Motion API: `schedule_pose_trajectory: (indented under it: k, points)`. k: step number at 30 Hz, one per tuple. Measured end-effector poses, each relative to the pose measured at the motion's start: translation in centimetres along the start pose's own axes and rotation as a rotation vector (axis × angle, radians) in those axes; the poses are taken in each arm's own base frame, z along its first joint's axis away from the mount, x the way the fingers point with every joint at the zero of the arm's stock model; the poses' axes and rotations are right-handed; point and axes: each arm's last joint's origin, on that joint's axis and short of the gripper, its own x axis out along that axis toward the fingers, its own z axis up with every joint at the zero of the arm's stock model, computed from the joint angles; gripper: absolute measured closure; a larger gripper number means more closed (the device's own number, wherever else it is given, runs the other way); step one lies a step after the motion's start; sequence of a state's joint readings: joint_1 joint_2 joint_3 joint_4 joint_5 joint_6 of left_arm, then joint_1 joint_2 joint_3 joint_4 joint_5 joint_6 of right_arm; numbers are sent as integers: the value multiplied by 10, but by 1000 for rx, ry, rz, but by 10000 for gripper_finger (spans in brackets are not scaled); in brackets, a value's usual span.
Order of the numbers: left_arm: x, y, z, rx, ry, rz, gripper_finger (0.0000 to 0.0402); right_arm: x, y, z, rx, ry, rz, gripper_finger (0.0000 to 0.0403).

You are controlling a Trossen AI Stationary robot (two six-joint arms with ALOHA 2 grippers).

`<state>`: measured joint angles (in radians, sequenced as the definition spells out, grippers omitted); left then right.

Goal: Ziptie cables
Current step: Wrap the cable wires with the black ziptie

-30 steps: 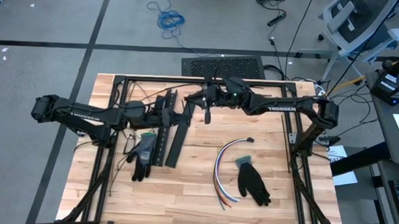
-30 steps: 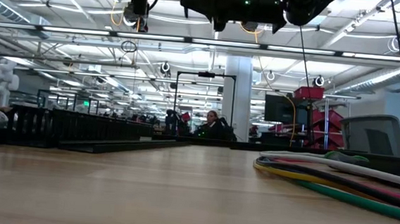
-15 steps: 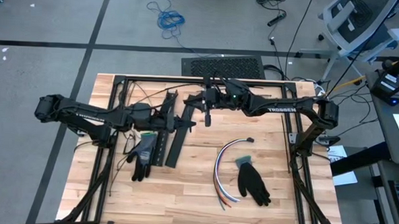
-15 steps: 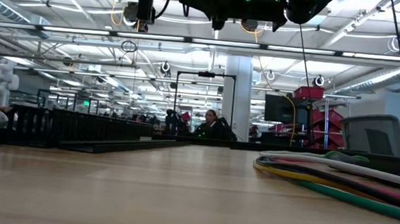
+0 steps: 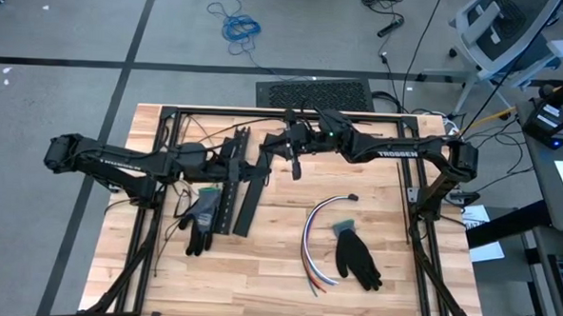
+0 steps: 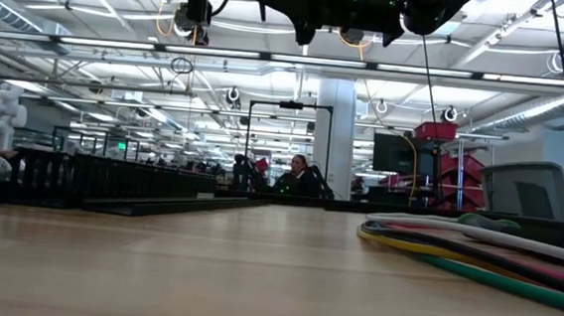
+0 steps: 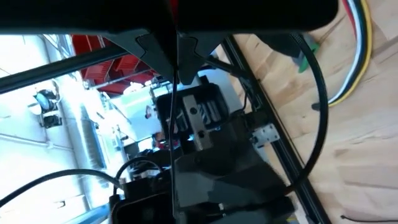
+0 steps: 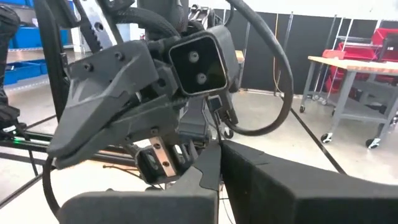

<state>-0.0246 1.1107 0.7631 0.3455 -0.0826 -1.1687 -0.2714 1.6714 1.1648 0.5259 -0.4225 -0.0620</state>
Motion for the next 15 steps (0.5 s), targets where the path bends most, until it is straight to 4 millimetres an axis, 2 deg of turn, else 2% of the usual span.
schedule_pose_trajectory:
  k: [15]
  points:
    - [1,0,-1,-27,20,-9,402,0,0,2,-16,-22,-6,403]
